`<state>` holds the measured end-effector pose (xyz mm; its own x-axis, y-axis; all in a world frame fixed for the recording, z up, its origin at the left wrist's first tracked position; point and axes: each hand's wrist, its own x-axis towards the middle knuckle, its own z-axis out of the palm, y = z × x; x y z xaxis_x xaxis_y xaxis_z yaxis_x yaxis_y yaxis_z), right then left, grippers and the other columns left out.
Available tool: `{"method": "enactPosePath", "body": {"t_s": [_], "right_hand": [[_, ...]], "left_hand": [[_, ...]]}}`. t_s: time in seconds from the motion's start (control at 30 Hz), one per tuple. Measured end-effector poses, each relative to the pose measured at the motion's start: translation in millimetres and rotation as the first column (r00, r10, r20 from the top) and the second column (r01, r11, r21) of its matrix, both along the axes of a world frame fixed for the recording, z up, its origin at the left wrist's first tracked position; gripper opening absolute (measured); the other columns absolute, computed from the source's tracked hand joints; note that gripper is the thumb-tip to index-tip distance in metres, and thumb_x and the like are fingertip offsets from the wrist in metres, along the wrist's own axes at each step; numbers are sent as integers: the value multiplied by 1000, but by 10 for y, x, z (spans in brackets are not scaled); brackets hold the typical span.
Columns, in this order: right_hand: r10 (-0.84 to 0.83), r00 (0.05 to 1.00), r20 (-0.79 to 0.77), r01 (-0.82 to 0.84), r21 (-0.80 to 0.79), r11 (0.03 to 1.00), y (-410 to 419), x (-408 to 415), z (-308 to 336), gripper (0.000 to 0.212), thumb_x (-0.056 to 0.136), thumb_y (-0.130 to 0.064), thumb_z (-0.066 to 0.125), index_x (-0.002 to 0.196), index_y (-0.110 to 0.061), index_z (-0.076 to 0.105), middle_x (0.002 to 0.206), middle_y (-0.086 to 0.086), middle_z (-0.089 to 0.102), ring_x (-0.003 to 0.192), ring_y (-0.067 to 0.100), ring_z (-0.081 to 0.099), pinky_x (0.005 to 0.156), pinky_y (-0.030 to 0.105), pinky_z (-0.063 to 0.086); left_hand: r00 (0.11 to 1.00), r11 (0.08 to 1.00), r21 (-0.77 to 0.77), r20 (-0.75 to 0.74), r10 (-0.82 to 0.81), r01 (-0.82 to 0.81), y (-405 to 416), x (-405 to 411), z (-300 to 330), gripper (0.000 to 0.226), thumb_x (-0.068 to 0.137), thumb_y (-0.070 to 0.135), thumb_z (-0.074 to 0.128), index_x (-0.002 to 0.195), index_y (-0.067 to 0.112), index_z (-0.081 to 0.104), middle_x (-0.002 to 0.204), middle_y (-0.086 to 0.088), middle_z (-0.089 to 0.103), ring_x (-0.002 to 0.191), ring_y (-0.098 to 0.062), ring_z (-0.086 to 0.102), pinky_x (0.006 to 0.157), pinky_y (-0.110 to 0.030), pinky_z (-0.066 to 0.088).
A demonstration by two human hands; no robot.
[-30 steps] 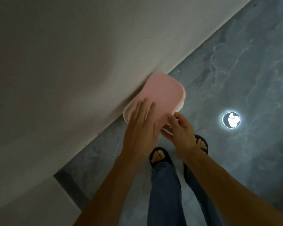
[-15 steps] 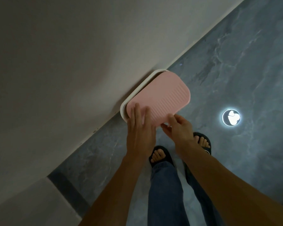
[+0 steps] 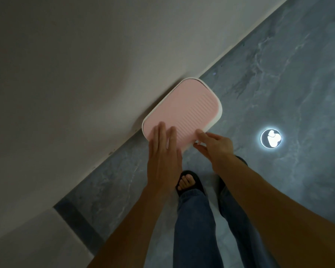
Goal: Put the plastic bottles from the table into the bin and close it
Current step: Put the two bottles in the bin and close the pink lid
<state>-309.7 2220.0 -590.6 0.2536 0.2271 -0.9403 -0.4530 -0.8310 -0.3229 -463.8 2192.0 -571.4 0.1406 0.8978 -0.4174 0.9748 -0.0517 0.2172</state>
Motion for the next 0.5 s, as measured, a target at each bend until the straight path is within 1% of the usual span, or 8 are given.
{"method": "enactPosePath", "body": {"t_s": [0.03,0.07,0.17,0.27,0.3,0.37,0.4,0.5], "right_hand": [[16,1000,10,-17,6,1000,8,13,-2,18,77,-23,85,84,-14,72,99,13,76,83,24,77,78,34,64],[25,999,24,-25,8,1000,16,20,-12,16,77,-23,86,78,-16,71,96,13,76,82,24,77,78,34,64],[28,999,47,-28,-2,1000,43,9,-29,18,76,-21,86,73,-17,69,92,13,76,78,26,77,76,34,64],[61,996,72,-60,-12,998,65,-17,-49,19,76,-20,86,77,-19,67,90,11,75,78,24,77,80,36,64],[67,995,80,-66,-14,998,69,-20,-48,18,77,-20,86,82,-16,69,91,11,75,79,24,77,81,37,63],[77,993,94,-75,-28,997,69,-8,-69,25,79,-17,84,98,-7,72,93,12,75,81,24,76,83,37,63],[88,991,96,-85,-35,996,69,-1,-67,27,79,-17,83,101,-5,72,94,13,75,82,23,76,83,37,63],[113,990,87,-112,-18,994,65,20,-79,15,79,-17,83,88,-13,71,95,13,75,83,24,76,83,37,63]], "left_hand": [[1000,1000,5,-7,-12,12,-2,-5,-12,67,102,28,51,161,9,27,171,-18,13,159,-34,10,122,-54,33],[999,1000,5,-15,-28,28,-6,-4,-17,67,102,29,49,162,9,25,172,-18,12,160,-34,7,124,-55,30],[998,998,8,-32,-58,58,-11,-8,-53,67,102,32,42,163,14,22,172,-16,8,160,-33,3,125,-57,23],[997,998,15,-59,-58,59,19,-11,-92,66,102,32,46,163,16,24,172,-15,10,160,-34,5,125,-58,25],[996,997,20,-59,-67,69,17,-18,-127,66,103,32,47,163,16,25,172,-16,10,160,-34,5,125,-56,25],[995,997,14,-56,-81,82,17,-8,-172,68,102,31,49,162,15,25,172,-17,10,160,-35,5,126,-54,24],[995,997,13,-59,-80,81,19,0,-182,69,101,31,50,162,14,25,172,-18,10,160,-36,5,126,-53,24],[995,997,13,-74,-70,71,5,12,-217,71,99,31,52,162,14,25,172,-18,9,160,-36,5,126,-54,25]]}}
